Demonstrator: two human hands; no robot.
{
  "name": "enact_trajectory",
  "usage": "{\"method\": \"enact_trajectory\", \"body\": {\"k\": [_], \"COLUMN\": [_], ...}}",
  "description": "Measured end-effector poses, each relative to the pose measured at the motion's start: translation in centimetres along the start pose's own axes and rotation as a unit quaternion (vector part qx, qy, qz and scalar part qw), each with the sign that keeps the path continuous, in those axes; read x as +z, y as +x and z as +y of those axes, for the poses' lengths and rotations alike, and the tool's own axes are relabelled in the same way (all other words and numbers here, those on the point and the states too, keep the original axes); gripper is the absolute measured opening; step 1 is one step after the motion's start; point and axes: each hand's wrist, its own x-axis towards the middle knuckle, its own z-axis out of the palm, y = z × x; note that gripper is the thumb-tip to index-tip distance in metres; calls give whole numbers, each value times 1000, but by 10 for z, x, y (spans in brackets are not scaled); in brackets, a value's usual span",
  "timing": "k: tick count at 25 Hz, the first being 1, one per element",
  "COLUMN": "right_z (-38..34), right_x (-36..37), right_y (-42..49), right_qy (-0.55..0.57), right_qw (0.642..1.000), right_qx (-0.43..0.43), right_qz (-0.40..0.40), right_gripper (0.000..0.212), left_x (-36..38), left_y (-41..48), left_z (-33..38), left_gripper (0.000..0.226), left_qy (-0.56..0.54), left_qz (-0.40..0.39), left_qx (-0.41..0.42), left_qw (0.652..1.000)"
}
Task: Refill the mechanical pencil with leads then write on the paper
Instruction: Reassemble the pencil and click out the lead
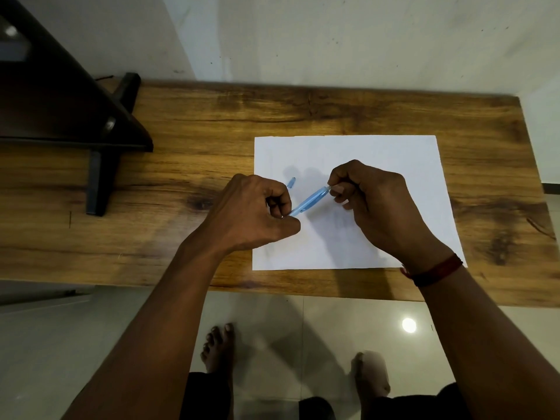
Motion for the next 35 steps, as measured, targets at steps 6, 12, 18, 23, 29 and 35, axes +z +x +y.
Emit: {"method": "enact_trajectory", "body": {"k": [6, 12, 18, 23, 29, 35], "right_z": [-2, -1, -8, -25, -38, -37], "right_x": [0, 1, 16, 49, 69, 70], "right_y": [0, 2, 8, 11, 22, 25], "right_qy": [-20, 56, 110, -101, -175, -146], "right_qw": [1000, 996, 975, 982, 963, 968], "right_qx": [-6, 62, 149, 120, 169, 178], "right_qz": [-9, 10, 122, 105, 116, 98], "right_gripper": [17, 17, 22, 22, 31, 28], "left_x": [-1, -1, -12, -25, -22, -23], "left_y": [-1, 0, 1, 0, -2, -1], "left_z": [0, 1, -7, -14, -18, -19], "left_gripper": [7, 6, 3, 4, 3, 7], "left_qy": [-33, -56, -125, -130, -82, -68], "left_qz": [-7, 1, 62, 105, 68, 59], "left_qx": [-11, -29, -61, -90, -95, -107], "left_qw": [999, 998, 988, 982, 990, 990]}}
